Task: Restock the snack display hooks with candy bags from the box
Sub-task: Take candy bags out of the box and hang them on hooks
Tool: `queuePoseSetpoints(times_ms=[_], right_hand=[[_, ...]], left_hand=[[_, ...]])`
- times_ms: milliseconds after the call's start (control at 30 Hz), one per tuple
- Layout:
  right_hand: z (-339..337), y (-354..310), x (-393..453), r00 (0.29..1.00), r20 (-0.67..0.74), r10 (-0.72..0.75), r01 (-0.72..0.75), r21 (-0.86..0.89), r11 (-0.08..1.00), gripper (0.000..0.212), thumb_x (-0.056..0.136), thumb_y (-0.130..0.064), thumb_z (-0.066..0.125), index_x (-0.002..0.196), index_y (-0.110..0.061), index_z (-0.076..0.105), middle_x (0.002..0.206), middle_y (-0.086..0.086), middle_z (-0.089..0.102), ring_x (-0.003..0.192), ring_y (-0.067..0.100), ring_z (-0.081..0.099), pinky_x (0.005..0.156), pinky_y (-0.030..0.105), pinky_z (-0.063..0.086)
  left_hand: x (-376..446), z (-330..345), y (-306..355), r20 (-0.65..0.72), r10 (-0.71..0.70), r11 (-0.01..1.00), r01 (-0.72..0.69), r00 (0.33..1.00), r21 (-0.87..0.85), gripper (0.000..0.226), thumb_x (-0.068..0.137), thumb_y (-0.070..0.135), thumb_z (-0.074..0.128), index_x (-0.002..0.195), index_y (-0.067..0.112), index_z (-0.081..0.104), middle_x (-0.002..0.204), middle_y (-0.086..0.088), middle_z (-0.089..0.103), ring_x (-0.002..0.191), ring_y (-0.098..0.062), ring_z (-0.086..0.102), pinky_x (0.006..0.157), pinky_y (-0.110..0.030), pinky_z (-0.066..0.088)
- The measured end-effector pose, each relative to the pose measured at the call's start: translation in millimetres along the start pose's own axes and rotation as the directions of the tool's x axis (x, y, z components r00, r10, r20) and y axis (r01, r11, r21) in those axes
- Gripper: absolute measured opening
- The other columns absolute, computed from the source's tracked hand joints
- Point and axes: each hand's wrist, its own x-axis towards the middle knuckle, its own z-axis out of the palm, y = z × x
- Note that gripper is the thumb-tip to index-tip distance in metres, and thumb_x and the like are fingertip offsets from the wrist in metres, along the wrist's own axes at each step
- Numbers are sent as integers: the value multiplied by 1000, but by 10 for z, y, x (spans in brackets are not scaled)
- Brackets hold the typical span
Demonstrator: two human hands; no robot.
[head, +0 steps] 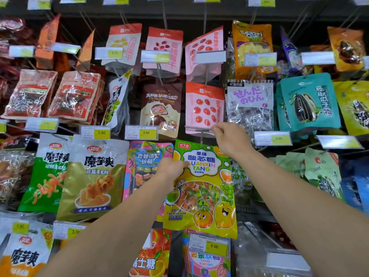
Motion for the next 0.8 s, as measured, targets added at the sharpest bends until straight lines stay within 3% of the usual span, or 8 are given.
queuePoseSetpoints(times_ms=[67, 167, 300, 400, 533, 633, 700, 800], right_hand=[[-5, -12, -41, 1000, -6, -8, 8, 3, 1000, 29, 100, -31, 45, 116, -25, 68, 119, 7, 69, 108, 32, 60, 92, 41, 50], [20, -6, -178, 999, -41, -23, 22, -14, 1000, 33, 95, -27, 54, 126, -20, 64, 129, 7, 63, 114, 30, 57, 93, 37, 45], [166, 137, -509, 999, -37, 16, -14, 33, 999, 52, 90, -23, 61, 140, -18, 49, 138, 5, 48, 119, 25, 52, 95, 37, 44], [348, 272, -771, 994, 61, 91, -95, 71, 993, 60, 87, -25, 65, 142, -17, 43, 140, 5, 40, 121, 25, 51, 100, 41, 46], [542, 397, -1122, 966, 173, 191, -198, 24, 980, 68, 86, -35, 65, 145, -18, 36, 143, 2, 34, 126, 25, 47, 99, 42, 44], [613, 479, -1324, 944, 201, 262, -278, 55, 959, 72, 85, -48, 64, 146, -29, 31, 149, 2, 33, 132, 28, 43, 102, 45, 41], [627, 510, -1408, 925, 245, 289, -313, 63, 948, 76, 83, -51, 63, 146, -39, 24, 152, 4, 34, 132, 32, 43, 103, 47, 41], [618, 503, -1444, 927, 243, 286, -302, 31, 953, 81, 80, -51, 67, 146, -41, 22, 148, 4, 37, 130, 32, 46, 100, 45, 44]], left_hand=[[1, 3, 0, -8, 15, 1000, -15, 1000, 11, 28, 88, 26, 70, 77, 13, 48, 90, -18, 69, 80, -30, 66, 83, -42, 54], [11, 4, -52, -2, 56, 996, -56, 998, 64, 44, 91, 27, 68, 67, 20, 31, 71, -6, 48, 62, -18, 46, 70, -35, 41], [8, 1, -180, 2, 94, 990, -94, 996, 104, 47, 93, 33, 64, 66, 20, 27, 67, 3, 25, 57, -11, 28, 57, -34, 30], [13, 2, -280, 14, 117, 983, -117, 993, 138, 34, 95, 38, 60, 77, 13, 46, 68, 4, 29, 61, -13, 32, 65, -33, 33], [39, -50, -460, -18, 161, 937, -147, 987, 316, 42, 88, 35, 67, 67, 16, 37, 69, -1, 37, 59, -13, 36, 64, -32, 34], [-20, -109, -607, 33, 178, 884, -175, 983, 434, 40, 76, 36, 75, 97, 8, 56, 90, -8, 61, 82, -26, 60, 66, -35, 44], [-68, -165, -666, 55, 208, 852, -209, 977, 480, 53, 73, 37, 80, 108, 13, 49, 100, -2, 61, 94, -24, 61, 71, -33, 47], [-81, -227, -695, 69, 276, 803, -270, 959, 531, 59, 74, 34, 82, 110, 18, 39, 85, 0, 56, 81, -20, 58, 61, -30, 43]])
